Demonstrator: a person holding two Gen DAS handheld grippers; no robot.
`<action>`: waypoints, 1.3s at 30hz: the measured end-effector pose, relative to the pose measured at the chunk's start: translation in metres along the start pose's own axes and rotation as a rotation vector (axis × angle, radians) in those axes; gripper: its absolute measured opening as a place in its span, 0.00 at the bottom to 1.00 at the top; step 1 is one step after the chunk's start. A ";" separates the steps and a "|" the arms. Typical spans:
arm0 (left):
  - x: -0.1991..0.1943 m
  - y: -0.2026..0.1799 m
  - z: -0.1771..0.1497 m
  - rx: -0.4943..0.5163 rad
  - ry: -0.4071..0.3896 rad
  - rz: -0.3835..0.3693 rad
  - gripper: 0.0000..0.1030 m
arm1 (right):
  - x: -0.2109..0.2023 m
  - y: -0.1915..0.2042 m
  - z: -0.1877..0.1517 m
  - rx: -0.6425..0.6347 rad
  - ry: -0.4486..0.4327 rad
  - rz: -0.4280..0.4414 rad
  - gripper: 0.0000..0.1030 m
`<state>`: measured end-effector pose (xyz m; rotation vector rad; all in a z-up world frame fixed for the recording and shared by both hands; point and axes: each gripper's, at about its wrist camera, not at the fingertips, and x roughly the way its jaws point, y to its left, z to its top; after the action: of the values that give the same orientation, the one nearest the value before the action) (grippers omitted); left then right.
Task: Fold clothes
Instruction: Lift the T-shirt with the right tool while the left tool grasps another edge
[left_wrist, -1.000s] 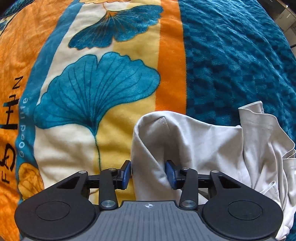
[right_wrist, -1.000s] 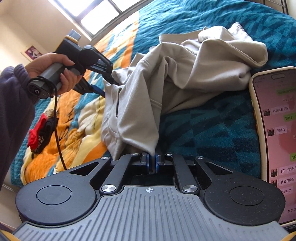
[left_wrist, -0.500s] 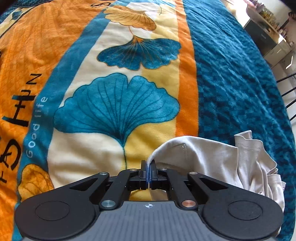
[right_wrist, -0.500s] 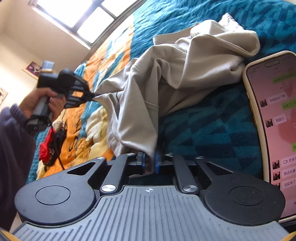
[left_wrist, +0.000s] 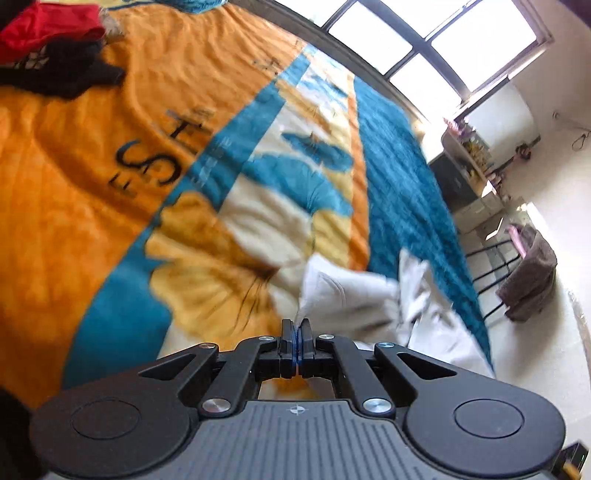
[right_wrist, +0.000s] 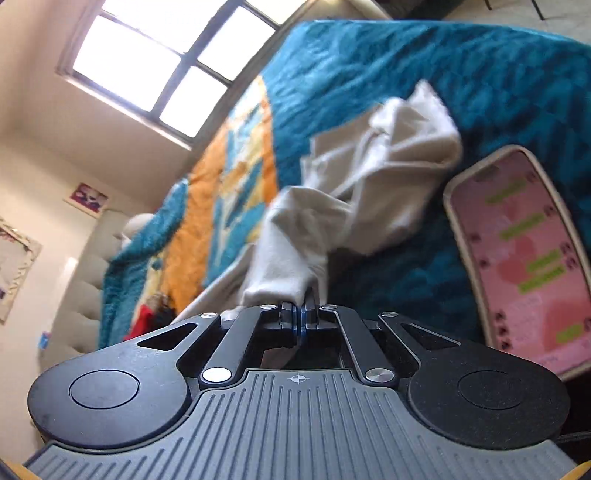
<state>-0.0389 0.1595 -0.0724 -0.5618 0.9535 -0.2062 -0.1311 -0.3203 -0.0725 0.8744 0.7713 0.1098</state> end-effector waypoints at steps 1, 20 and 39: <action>0.004 0.009 -0.013 -0.012 0.011 -0.006 0.00 | 0.003 -0.010 -0.004 0.031 0.024 -0.027 0.02; 0.057 0.045 -0.002 -0.204 0.031 -0.272 0.32 | 0.026 -0.049 -0.034 0.176 0.065 0.102 0.36; -0.065 -0.017 0.020 -0.283 -0.284 -0.600 0.00 | -0.075 0.044 -0.005 0.103 -0.138 0.302 0.01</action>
<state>-0.0584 0.1789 -0.0073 -1.1043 0.5189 -0.5171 -0.1796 -0.3171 0.0003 1.0820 0.5157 0.2759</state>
